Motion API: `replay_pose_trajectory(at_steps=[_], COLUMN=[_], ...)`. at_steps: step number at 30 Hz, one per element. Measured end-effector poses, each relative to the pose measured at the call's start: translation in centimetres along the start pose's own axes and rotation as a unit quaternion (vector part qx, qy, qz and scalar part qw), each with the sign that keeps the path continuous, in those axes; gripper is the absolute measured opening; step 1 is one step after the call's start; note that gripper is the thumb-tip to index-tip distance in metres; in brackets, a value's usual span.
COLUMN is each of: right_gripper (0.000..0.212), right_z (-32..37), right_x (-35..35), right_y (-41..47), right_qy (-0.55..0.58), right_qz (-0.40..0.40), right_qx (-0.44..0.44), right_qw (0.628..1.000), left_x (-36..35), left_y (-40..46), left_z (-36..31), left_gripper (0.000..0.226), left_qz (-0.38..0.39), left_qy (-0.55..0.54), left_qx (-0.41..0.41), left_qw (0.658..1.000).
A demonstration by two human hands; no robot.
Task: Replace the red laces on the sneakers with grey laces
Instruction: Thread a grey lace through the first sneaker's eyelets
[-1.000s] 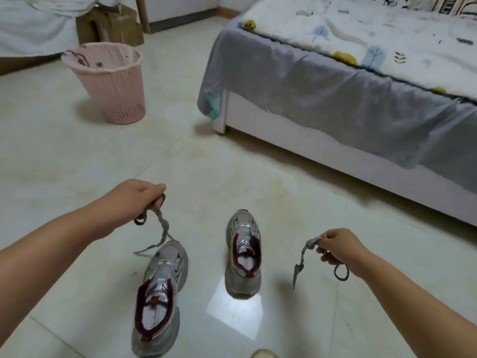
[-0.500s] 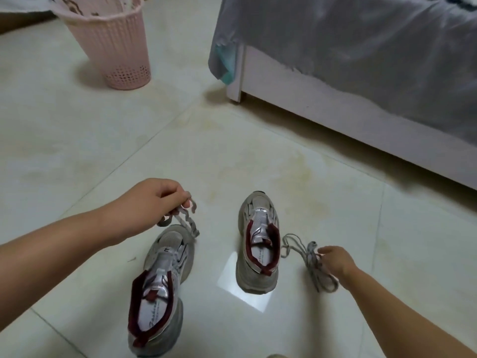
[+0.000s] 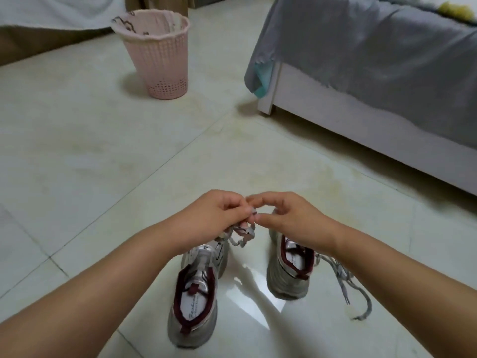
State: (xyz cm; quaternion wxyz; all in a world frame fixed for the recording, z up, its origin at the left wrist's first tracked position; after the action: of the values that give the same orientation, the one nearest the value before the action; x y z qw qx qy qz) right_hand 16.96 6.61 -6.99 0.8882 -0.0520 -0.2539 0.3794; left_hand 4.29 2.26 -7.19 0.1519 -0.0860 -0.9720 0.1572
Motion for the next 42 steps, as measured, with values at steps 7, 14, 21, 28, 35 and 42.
replay_pose_trajectory(at_steps=[7,14,21,28,35,42], right_gripper=[0.017,0.025,0.023,0.025,0.020,0.017], right_z=[1.0,-0.6,-4.9,-8.0,-9.2,-11.0], right_x=[-1.4,-1.8,-4.4,-4.0,-7.8,-11.3], right_y=[-0.6,0.6,2.2,4.7,6.2,7.5], right_qy=[0.062,0.044,-0.114,-0.123,0.191,0.277], right_qz=[0.041,0.038,-0.018,-0.115,-0.081,-0.115], right_qx=[-0.056,-0.071,-0.120,-0.190,-0.237,-0.239], right_qw=[0.996,0.996,0.986,0.967,0.949,0.924], left_x=[4.9,9.9,16.1,20.1,10.7,3.3], left_y=[-3.4,-6.5,-9.0,-9.6,-3.2,0.0], left_z=[3.7,5.3,5.0,6.0,10.8,17.1], left_gripper=[0.035,0.038,0.034,0.027,0.034,0.017], left_qz=[-0.118,-0.124,-0.206,-0.433,-0.279,-0.151], left_qy=[-0.007,-0.338,-0.428,0.054,0.214,0.270], left_qx=[0.038,-0.006,-0.151,-0.069,0.032,0.125], left_qw=[0.992,0.933,0.867,0.897,0.935,0.943])
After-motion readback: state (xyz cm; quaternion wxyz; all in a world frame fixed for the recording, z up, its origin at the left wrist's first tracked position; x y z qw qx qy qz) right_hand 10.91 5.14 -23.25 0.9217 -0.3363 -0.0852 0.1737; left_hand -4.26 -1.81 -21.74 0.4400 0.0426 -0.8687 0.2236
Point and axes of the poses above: each hand's wrist, its own y-axis towards the middle knuckle, its own x-axis out of the back of the hand, z = x × y, the point moved 5 cm from there along y, towards the middle knuckle, and after that the axes turned 2 degrees about y, right-handed, at the moved point
